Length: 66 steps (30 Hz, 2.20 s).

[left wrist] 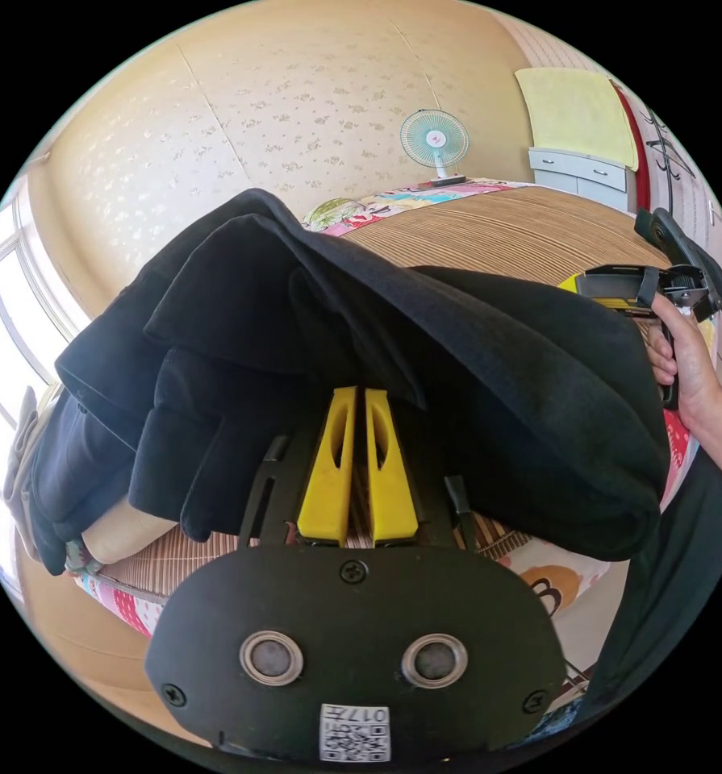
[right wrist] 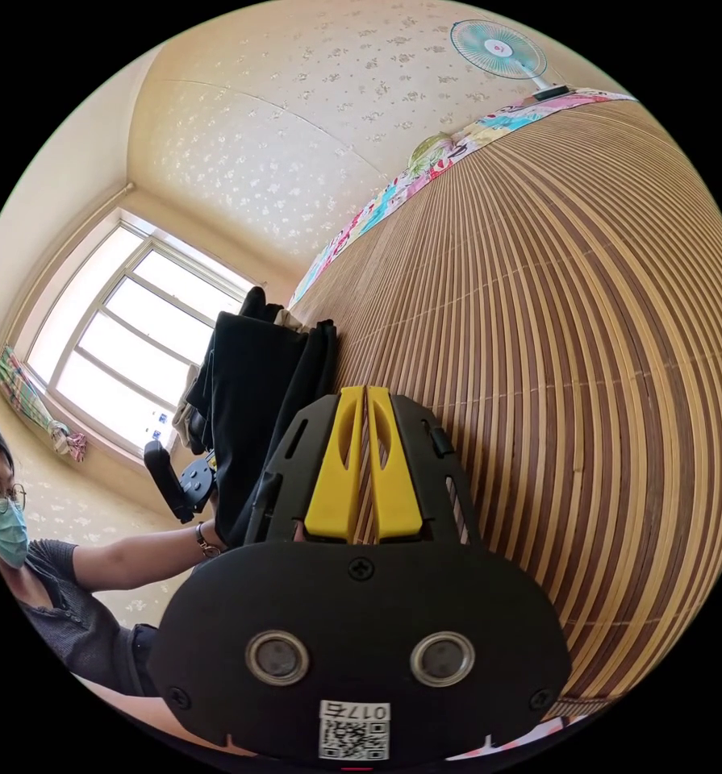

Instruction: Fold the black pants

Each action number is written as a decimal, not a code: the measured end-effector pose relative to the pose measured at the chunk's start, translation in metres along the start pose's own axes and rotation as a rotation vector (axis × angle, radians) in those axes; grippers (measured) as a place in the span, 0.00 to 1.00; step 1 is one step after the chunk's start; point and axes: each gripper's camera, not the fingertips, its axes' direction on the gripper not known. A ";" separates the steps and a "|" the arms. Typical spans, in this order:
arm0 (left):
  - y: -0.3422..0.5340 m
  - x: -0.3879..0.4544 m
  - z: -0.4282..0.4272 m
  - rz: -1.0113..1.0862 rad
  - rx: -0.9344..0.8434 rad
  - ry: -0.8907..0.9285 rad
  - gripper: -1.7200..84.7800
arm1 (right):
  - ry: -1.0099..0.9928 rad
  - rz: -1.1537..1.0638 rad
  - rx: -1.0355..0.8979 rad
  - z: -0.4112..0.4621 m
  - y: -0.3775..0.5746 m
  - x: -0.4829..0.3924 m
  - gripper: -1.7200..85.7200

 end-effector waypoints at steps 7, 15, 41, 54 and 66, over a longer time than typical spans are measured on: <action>-0.004 0.008 -0.004 -0.001 0.000 0.000 0.02 | 0.000 0.000 0.000 -0.011 -0.004 0.016 0.03; -0.011 0.018 -0.009 -0.002 0.000 0.000 0.02 | -0.005 0.003 0.001 -0.018 -0.006 0.038 0.03; -0.048 0.047 -0.027 -0.003 0.003 -0.006 0.02 | -0.025 0.006 0.006 0.019 0.012 0.141 0.03; -0.072 0.050 -0.033 -0.002 0.006 -0.020 0.02 | -0.042 0.025 0.004 0.101 0.044 0.203 0.03; -0.091 0.020 -0.032 -0.031 0.001 0.041 0.02 | 0.164 -0.010 -0.042 0.233 0.088 0.216 0.02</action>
